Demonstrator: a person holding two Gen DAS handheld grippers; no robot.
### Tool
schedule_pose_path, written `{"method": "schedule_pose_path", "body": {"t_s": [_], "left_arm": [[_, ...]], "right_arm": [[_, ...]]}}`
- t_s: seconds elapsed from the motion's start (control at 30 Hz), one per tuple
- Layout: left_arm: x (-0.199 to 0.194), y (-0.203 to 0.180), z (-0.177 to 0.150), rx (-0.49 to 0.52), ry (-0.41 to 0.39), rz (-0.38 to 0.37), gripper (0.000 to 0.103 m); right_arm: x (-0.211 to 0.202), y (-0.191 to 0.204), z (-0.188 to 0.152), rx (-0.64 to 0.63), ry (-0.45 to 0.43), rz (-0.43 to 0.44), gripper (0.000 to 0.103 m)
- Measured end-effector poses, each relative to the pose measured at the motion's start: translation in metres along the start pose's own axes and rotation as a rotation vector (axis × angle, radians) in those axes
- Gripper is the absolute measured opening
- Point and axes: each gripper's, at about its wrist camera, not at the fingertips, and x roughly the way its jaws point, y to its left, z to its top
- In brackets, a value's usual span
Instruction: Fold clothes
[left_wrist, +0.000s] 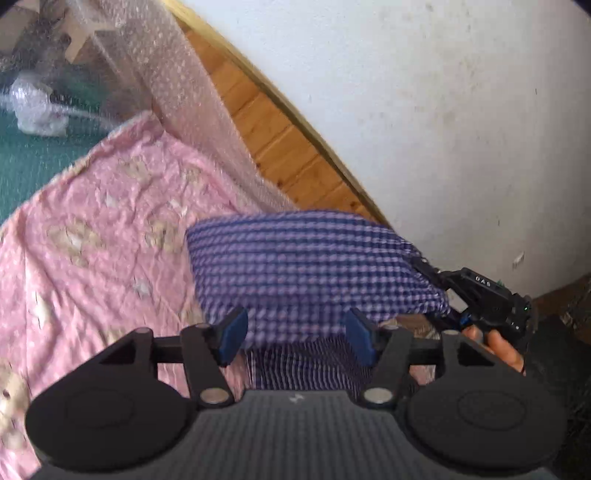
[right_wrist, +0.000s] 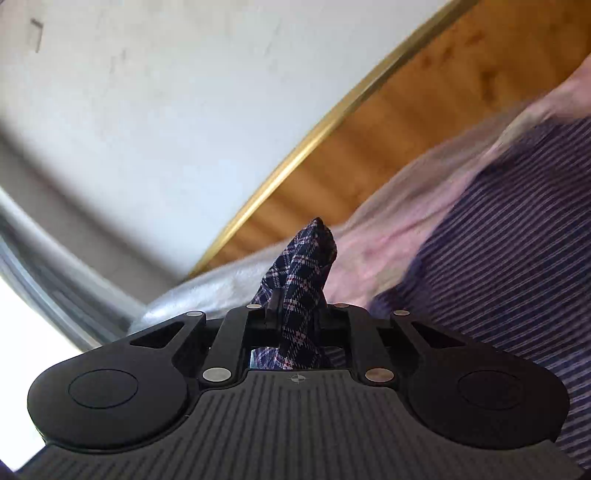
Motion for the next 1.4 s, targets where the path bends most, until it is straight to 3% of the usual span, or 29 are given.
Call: {"method": "schedule_pose_path", "body": {"t_s": [0.03,0.13,0.23,0.33,0.5,0.53,0.6,0.63,0.67,0.77,0.8,0.97,1.07,1.2,1.4], "left_arm": [[0.007,-0.002,-0.015,-0.002,0.044,0.004,0.059],[0.030,-0.014,-0.065,0.006,0.181,0.050,0.059],[0.041,-0.028,-0.109,0.049,0.266,0.185,0.059],[0.034,-0.043,-0.140,0.106,0.288,0.330,0.059],[0.016,-0.064,-0.179,0.106,0.291,0.460,0.059],[0.013,-0.069,-0.187,0.098,0.296,0.478,0.054],[0.014,-0.079,-0.204,0.113,0.320,0.527,0.036],[0.015,-0.085,-0.211,0.133,0.315,0.572,0.017],[0.017,-0.089,-0.215,0.141,0.309,0.614,0.005],[0.021,-0.109,-0.214,0.161,0.261,0.706,0.002],[0.021,-0.120,-0.213,0.197,0.245,0.725,0.002],[0.025,-0.169,-0.225,0.346,0.225,0.745,0.002],[0.038,-0.172,-0.243,0.354,0.268,0.722,0.002],[0.049,-0.168,-0.263,0.422,0.323,0.786,0.002],[0.041,-0.158,-0.269,0.345,0.326,0.793,0.003]], "right_arm": [[-0.029,-0.020,0.009,0.003,-0.060,-0.089,0.012],[-0.081,-0.089,0.018,0.110,-0.115,-0.326,0.012],[-0.087,-0.109,0.019,0.102,-0.079,-0.411,0.012],[-0.073,-0.107,0.017,0.080,-0.022,-0.359,0.012],[-0.056,-0.093,0.024,-0.013,0.040,-0.257,0.012],[-0.062,-0.089,0.029,-0.027,0.013,-0.221,0.012],[-0.077,-0.081,0.050,-0.040,-0.039,-0.159,0.012],[-0.082,-0.077,0.059,-0.046,-0.058,-0.129,0.012],[-0.076,-0.073,0.068,-0.051,-0.034,-0.116,0.012],[-0.054,-0.055,0.089,-0.181,0.005,-0.115,0.012],[-0.056,-0.052,0.098,-0.197,-0.021,-0.117,0.012],[-0.128,-0.089,0.139,-0.121,-0.183,-0.155,0.012],[-0.148,-0.140,0.139,-0.072,-0.168,-0.254,0.012],[-0.144,-0.184,0.126,-0.028,-0.120,-0.344,0.012],[-0.180,-0.195,0.116,0.042,-0.174,-0.313,0.012]]}}
